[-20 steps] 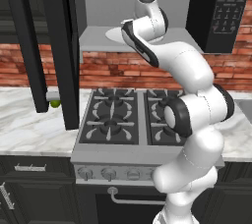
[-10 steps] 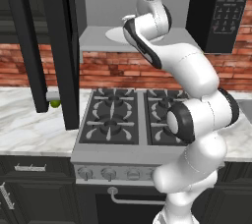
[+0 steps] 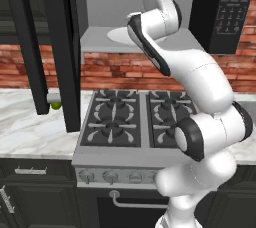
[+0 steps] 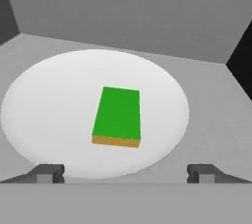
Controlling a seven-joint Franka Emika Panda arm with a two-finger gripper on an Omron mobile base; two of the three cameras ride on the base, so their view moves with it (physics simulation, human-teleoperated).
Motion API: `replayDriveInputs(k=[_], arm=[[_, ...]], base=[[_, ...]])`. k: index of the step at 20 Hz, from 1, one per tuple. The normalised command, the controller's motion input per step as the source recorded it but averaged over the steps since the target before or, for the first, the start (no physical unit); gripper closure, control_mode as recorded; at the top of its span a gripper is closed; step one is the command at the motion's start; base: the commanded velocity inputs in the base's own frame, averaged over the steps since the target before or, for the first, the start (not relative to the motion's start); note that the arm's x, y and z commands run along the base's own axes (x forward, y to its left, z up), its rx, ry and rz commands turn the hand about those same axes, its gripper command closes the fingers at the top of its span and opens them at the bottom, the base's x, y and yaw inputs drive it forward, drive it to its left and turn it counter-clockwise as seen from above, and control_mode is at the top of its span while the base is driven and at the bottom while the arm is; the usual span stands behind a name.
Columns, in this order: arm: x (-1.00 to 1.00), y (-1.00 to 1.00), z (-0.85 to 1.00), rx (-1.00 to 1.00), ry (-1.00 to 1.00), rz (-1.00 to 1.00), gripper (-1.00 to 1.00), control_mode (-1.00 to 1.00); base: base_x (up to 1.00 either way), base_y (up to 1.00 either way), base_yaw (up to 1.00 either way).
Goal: Place the sponge inside the microwave to prepare for sanitizing.
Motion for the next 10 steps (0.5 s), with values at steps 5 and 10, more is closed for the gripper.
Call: replayDriveInputs(k=[5,10], arm=[[-0.81,0.00,0.22,0.00,0.00,-0.02,-1.00,-1.00],[-0.95,0.00,0.05,0.00,0.00,0.00,-1.00,-1.00]], base=[[0.00,0.00,0.00],[0.00,0.00,0.00]])
